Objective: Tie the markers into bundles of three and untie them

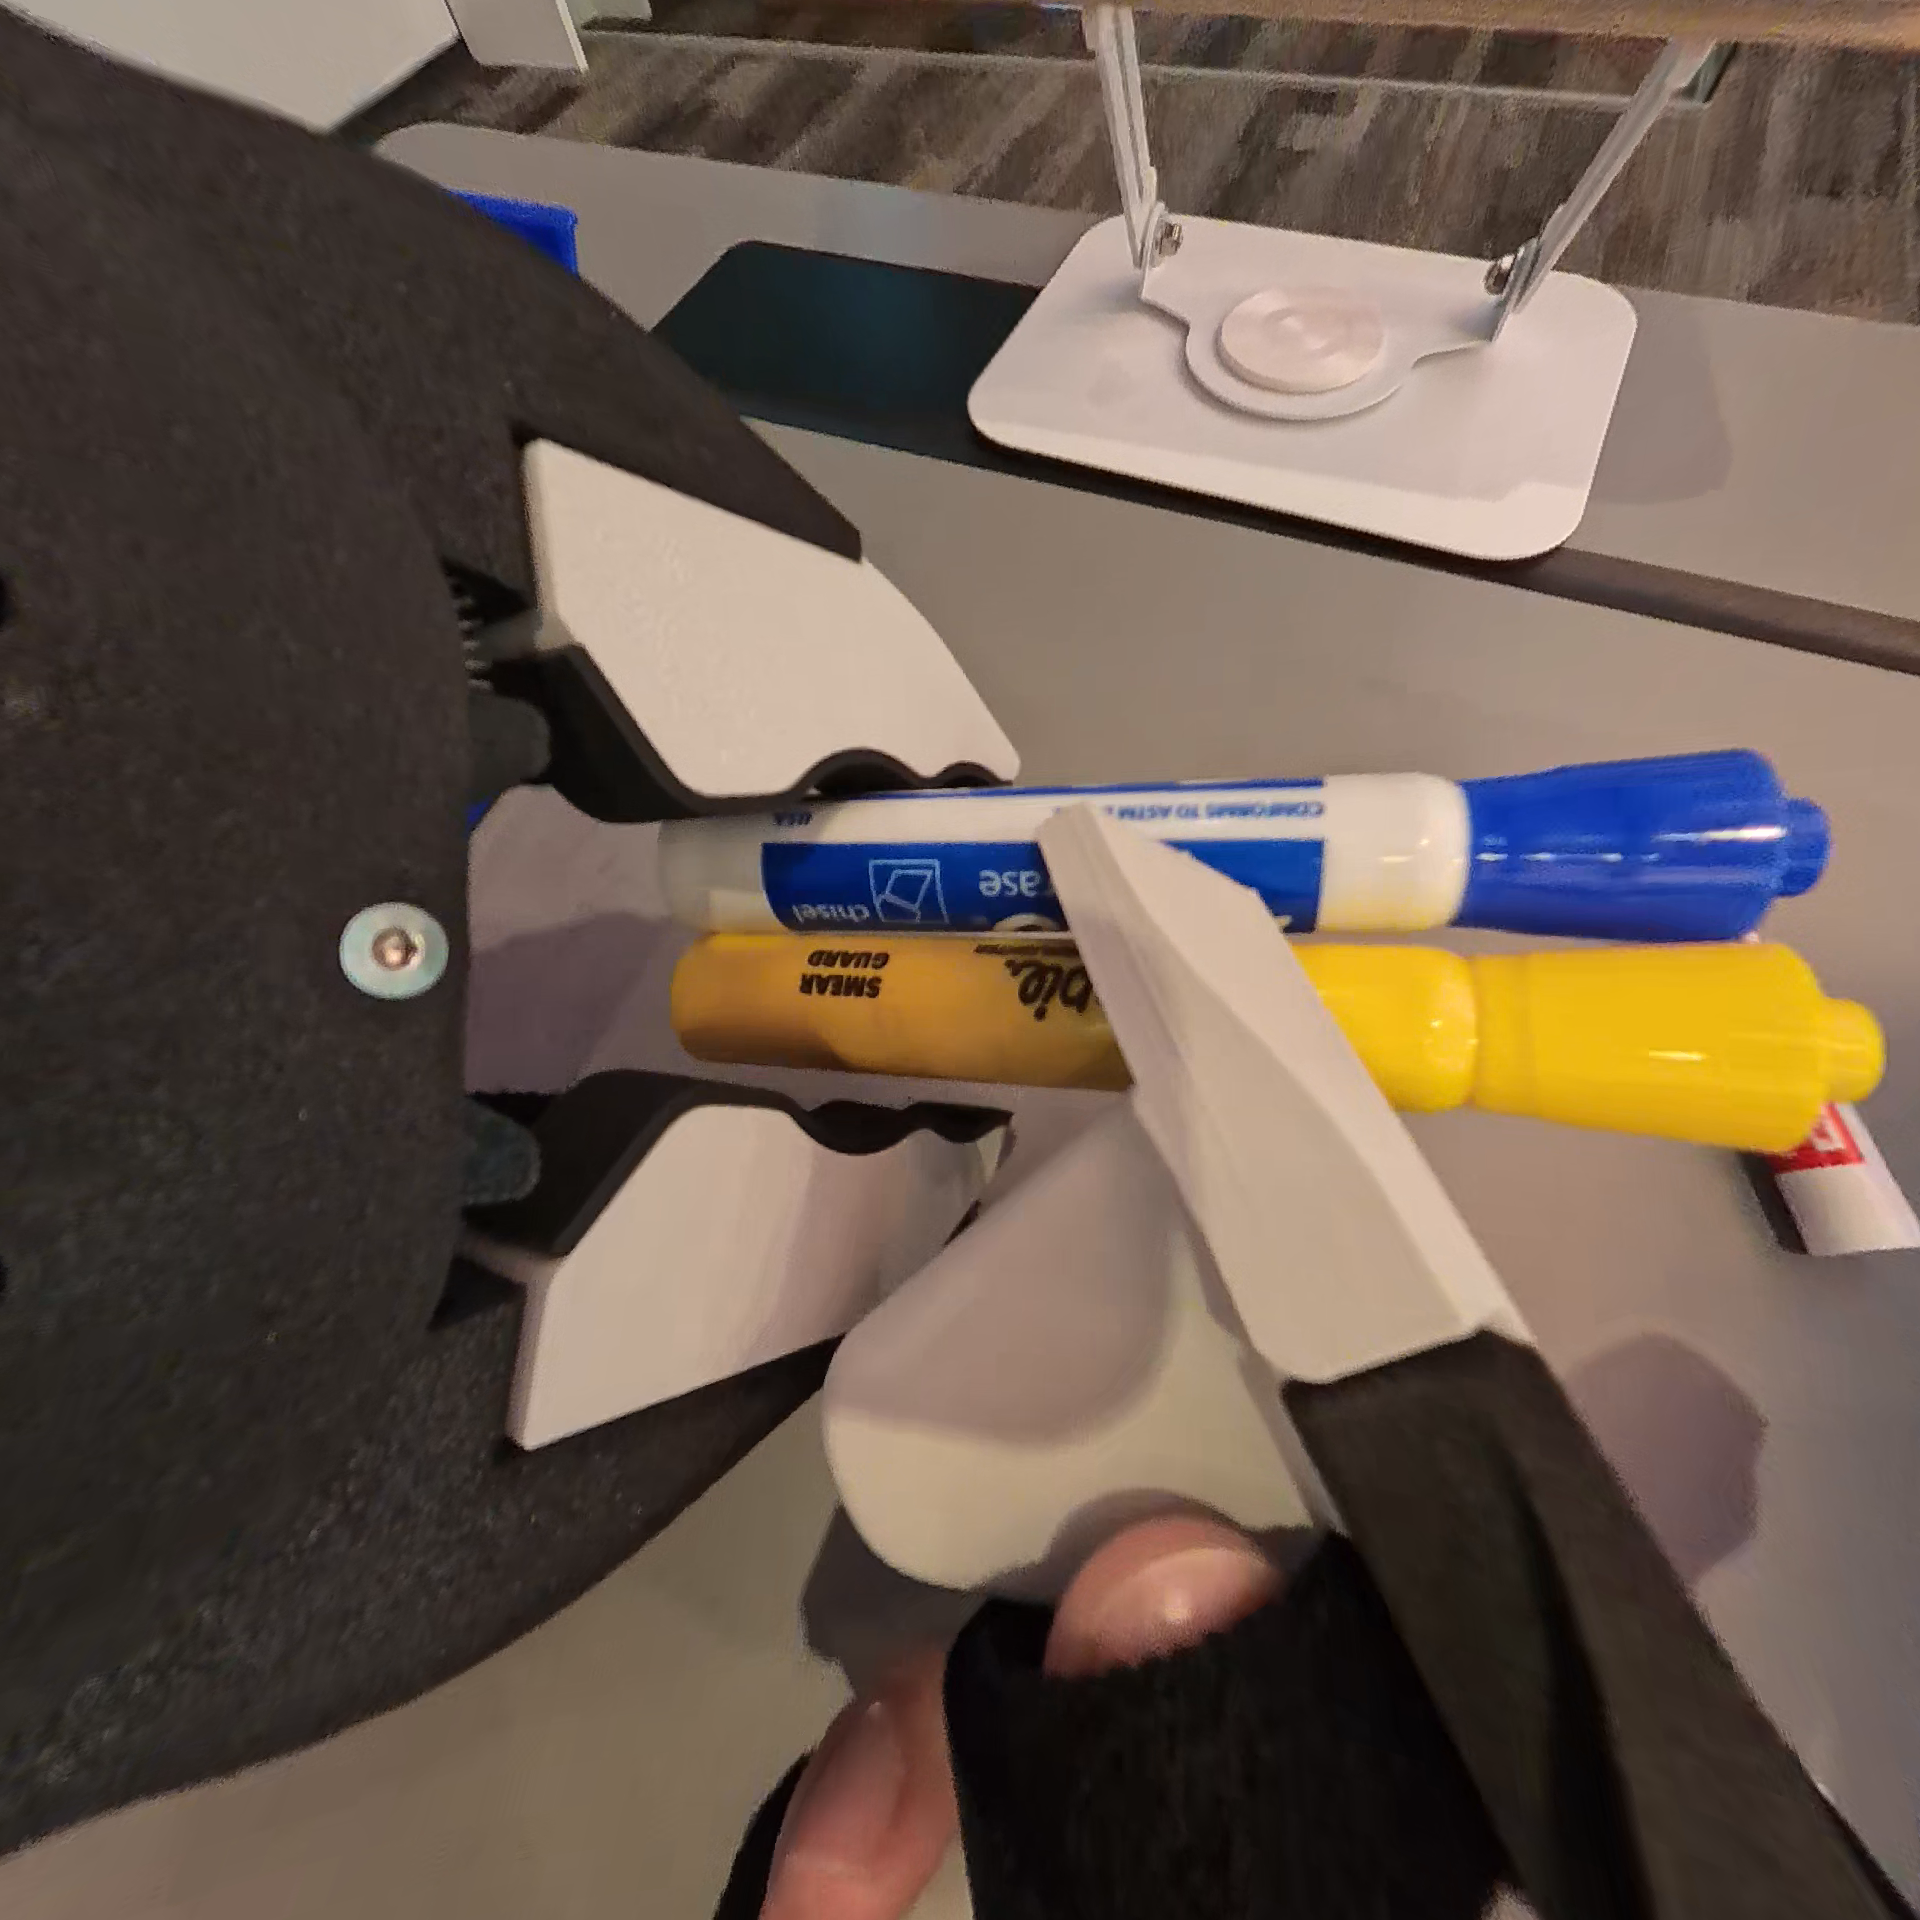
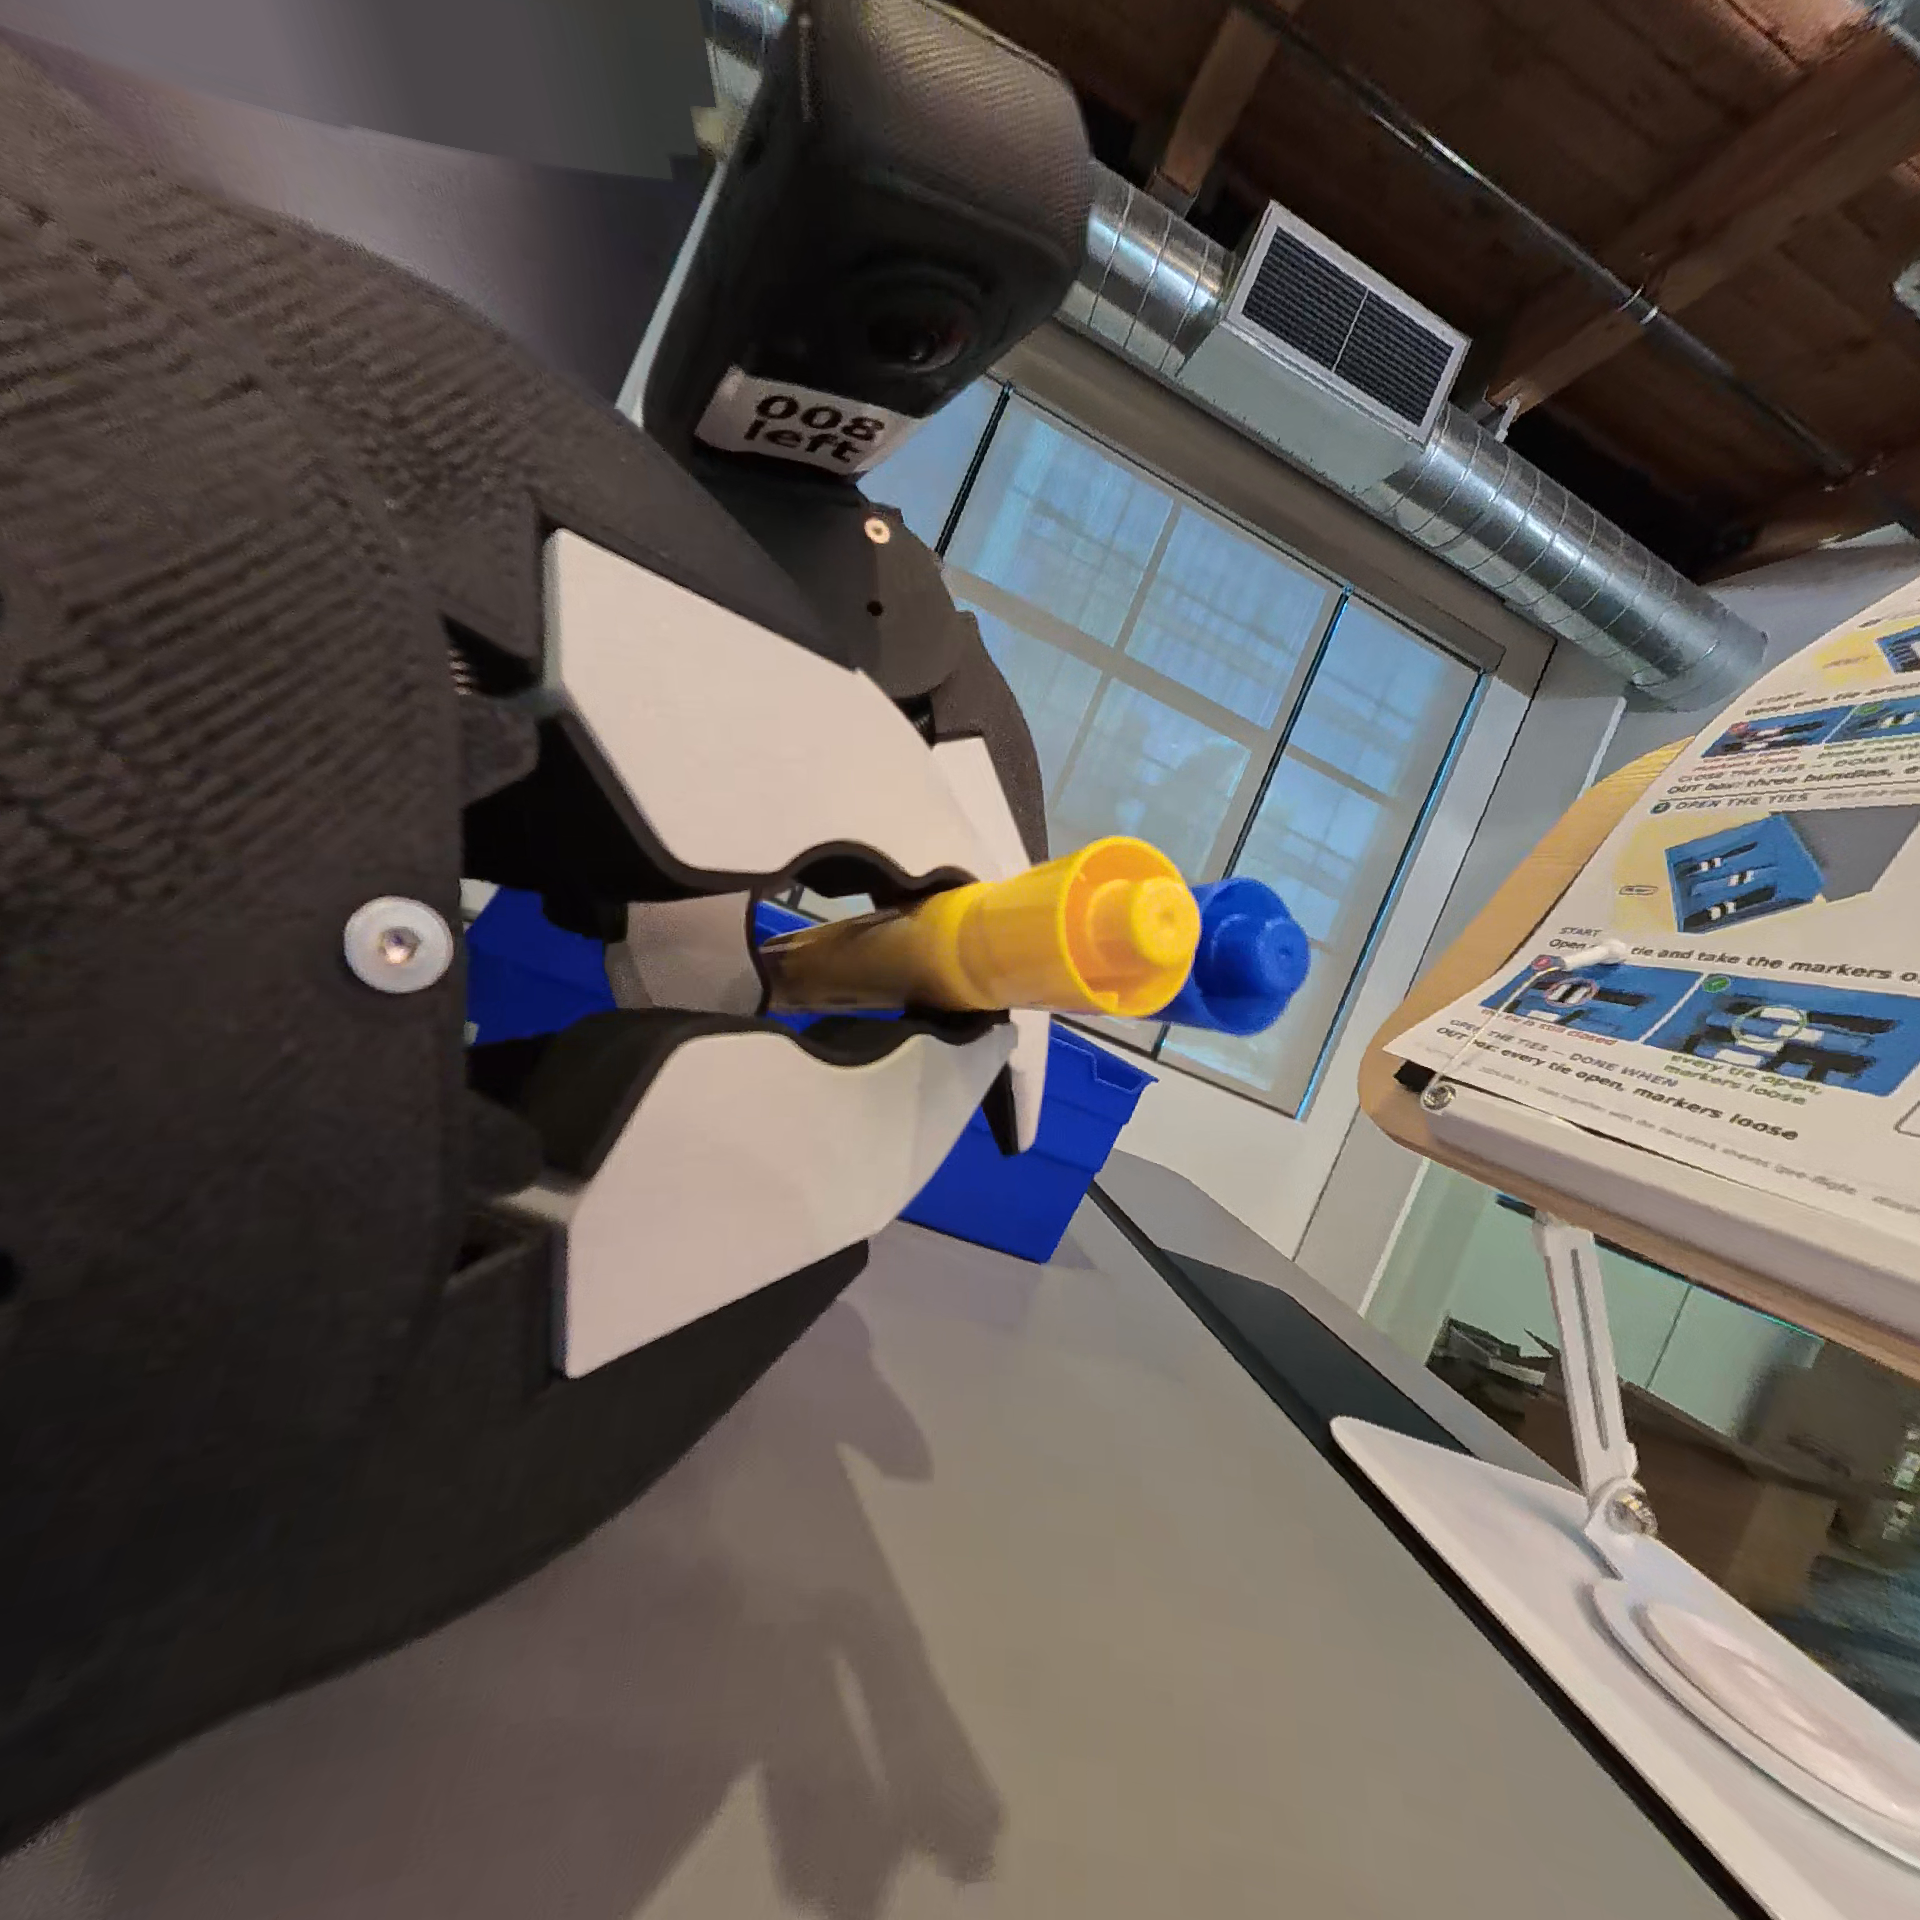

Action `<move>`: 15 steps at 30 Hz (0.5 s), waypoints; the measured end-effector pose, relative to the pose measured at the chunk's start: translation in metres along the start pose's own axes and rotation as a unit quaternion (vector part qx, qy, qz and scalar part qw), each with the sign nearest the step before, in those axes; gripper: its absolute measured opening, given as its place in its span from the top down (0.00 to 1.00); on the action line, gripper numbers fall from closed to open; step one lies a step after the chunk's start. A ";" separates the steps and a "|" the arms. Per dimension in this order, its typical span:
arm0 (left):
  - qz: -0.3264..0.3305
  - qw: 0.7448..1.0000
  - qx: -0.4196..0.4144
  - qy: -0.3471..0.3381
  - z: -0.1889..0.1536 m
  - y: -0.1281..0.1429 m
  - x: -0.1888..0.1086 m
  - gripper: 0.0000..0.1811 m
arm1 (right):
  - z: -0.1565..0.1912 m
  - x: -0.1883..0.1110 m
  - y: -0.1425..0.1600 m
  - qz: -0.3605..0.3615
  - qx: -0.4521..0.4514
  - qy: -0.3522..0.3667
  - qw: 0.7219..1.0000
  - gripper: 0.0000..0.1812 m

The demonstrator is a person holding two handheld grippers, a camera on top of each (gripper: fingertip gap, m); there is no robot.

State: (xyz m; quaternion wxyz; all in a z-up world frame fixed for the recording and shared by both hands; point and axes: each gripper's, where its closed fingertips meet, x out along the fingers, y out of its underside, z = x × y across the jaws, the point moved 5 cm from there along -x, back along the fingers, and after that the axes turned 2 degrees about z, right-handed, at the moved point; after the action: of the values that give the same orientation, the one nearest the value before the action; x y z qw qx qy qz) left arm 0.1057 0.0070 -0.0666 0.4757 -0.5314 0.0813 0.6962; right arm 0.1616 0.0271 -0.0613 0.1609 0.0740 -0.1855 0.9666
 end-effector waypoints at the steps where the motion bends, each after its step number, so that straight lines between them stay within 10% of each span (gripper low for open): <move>1: 0.004 1.000 0.006 -0.006 0.000 0.001 0.002 0.70 | -0.001 0.000 0.000 0.002 0.008 -0.001 1.000 0.89; 15: 0.007 0.999 0.015 -0.028 0.000 0.003 0.008 0.72 | 0.004 -0.001 0.011 0.007 -0.007 0.008 1.000 0.89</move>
State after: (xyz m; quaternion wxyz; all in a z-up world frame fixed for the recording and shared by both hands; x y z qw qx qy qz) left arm 0.1036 0.0102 -0.0739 0.4810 -0.5042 0.0819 0.7126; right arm 0.1590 0.0157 -0.0610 0.1563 0.0635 -0.1912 0.9670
